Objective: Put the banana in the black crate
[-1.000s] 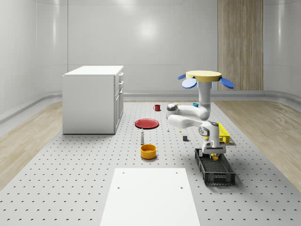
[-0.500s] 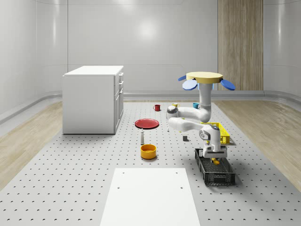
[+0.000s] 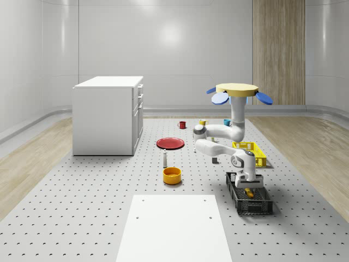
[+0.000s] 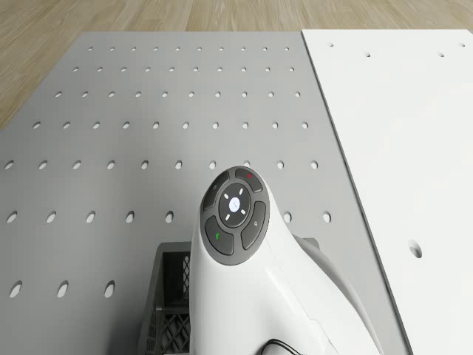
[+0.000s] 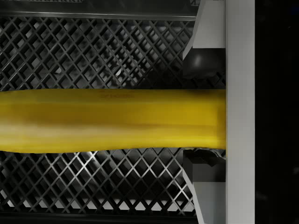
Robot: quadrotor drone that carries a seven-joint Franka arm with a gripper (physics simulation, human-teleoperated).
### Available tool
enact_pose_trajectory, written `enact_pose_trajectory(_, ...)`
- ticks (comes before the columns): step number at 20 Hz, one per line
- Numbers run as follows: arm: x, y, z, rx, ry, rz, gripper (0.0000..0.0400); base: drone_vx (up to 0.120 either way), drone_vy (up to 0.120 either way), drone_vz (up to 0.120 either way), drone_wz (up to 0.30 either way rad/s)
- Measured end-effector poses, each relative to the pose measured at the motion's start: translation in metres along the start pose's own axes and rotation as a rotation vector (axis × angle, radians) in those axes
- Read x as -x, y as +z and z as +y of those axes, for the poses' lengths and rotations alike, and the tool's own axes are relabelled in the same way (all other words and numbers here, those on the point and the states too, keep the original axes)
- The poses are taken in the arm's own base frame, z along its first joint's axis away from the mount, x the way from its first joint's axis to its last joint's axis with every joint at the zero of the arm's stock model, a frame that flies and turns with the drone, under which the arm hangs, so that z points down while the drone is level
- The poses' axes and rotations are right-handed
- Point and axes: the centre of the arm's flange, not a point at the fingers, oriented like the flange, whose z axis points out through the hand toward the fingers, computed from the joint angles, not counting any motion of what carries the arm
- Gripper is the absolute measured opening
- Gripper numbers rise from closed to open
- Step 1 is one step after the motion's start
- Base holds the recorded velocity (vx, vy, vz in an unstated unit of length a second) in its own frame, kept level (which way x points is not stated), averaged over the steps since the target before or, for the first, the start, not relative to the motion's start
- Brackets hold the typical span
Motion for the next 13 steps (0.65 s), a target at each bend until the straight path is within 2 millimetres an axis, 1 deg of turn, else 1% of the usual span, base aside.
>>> enact_pose_trajectory(2,0.000,0.003,0.000,-0.001,0.007,-0.001,0.0323,0.000,0.000,0.000,0.000)
enact_pose_trajectory(5,0.000,0.000,0.000,-0.001,0.013,-0.003,0.0364,0.000,0.000,0.000,0.000)
enact_pose_trajectory(8,0.000,-0.006,0.000,-0.002,0.017,-0.004,0.0383,0.000,0.000,0.000,0.000)
enact_pose_trajectory(13,0.000,-0.009,0.000,-0.002,0.020,-0.004,0.0394,0.000,0.000,0.000,0.000)
